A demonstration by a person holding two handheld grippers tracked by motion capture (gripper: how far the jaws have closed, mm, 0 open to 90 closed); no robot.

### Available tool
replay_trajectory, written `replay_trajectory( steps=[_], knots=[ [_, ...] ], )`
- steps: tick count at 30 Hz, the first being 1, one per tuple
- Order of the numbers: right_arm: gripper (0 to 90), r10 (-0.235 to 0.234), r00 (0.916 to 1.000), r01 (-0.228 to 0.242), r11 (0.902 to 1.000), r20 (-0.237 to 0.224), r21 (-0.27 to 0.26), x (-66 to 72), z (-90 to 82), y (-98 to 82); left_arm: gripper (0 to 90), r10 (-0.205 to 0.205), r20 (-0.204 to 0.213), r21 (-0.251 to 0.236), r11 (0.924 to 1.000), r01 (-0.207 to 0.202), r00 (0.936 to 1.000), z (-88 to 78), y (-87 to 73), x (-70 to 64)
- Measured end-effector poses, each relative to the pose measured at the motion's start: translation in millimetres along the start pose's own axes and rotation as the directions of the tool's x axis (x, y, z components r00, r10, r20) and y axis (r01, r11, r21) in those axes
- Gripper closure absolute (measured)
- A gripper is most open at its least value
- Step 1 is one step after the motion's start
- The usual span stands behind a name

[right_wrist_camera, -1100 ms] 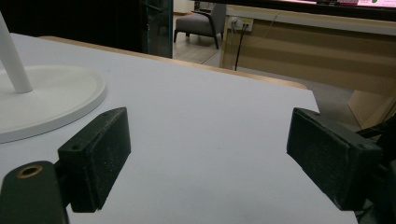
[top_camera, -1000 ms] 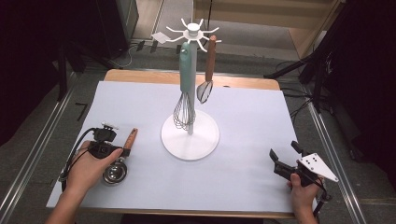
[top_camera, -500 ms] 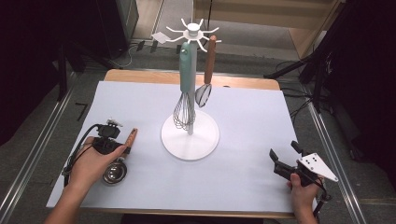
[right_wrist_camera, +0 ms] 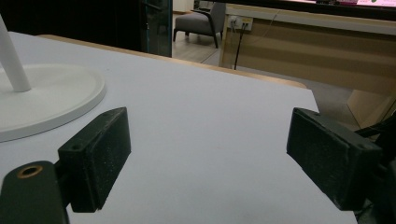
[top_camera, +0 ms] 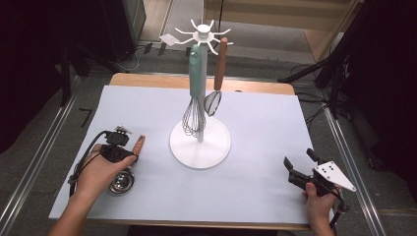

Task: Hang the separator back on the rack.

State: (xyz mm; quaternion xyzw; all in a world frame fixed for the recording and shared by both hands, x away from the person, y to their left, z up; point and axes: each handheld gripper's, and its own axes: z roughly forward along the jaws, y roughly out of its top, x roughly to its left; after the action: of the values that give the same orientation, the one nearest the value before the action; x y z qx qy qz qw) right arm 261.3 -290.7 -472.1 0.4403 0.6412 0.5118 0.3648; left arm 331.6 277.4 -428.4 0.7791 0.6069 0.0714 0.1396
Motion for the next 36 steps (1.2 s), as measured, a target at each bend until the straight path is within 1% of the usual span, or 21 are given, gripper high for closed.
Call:
replay_trajectory(
  steps=[4, 9, 11, 16, 17, 21, 25, 33, 36],
  knots=[
    [14.3, -0.001, 1.0, 0.001, 1.0, 0.0, 0.0, 0.1, 0.0, 0.0, 67.6, 0.006, -0.009, 0.001, 1.0, -0.006, 0.9999, 0.7, 0.2, -2.0],
    [14.3, -0.001, 1.0, 0.001, 1.0, -0.002, -0.001, 0.0, 0.0, -0.1, 67.9, 0.032, -0.019, 0.0, 0.9995, -0.032, 0.9993, 0.7, -0.6, -2.5],
    [14.4, -0.001, 1.0, 0.001, 1.0, -0.001, -0.001, 0.0, 0.0, -0.1, 68.6, 0.036, -0.024, 0.001, 0.9994, -0.036, 0.9991, 0.5, -0.7, -1.9],
    [14.3, 0.0, 1.0, 0.0, 1.0, 0.0, -0.001, 0.0, 0.1, -0.1, 70.6, 0.026, -0.013, -0.009, 0.9996, -0.026, 0.9996, -0.2, -1.7, -0.2],
    [14.3, 0.0, 1.0, 0.0, 1.0, 0.0, -0.001, 0.0, 0.0, -0.1, 70.8, 0.033, -0.012, -0.012, 0.9994, -0.033, 0.9994, -0.6, -2.2, 0.3],
    [14.4, 0.001, 1.0, -0.001, 1.0, 0.0, 0.0, -0.1, 0.0, -0.1, 71.7, 0.033, -0.009, -0.029, 0.999, -0.033, 0.9994, -3.1, -3.3, 0.8],
    [14.4, 0.0, 1.0, 0.0, 1.0, 0.001, 0.001, -0.1, 0.1, -0.1, 72.1, 0.05, -0.018, -0.032, 0.9982, -0.051, 0.9986, -4.3, -4.1, 0.8],
    [14.5, 0.0, 1.0, 0.0, 1.0, 0.002, 0.001, -0.2, 0.3, -0.2, 72.0, 0.058, -0.017, -0.014, 0.9982, -0.059, 0.9982, -4.3, -1.9, 1.5],
    [14.5, 0.004, 1.0, -0.004, 1.0, 0.004, 0.003, 0.0, 0.4, -0.2, 71.6, 0.059, -0.019, 0.001, 0.9982, -0.059, 0.998, -3.2, -0.9, 1.8]
  ],
)
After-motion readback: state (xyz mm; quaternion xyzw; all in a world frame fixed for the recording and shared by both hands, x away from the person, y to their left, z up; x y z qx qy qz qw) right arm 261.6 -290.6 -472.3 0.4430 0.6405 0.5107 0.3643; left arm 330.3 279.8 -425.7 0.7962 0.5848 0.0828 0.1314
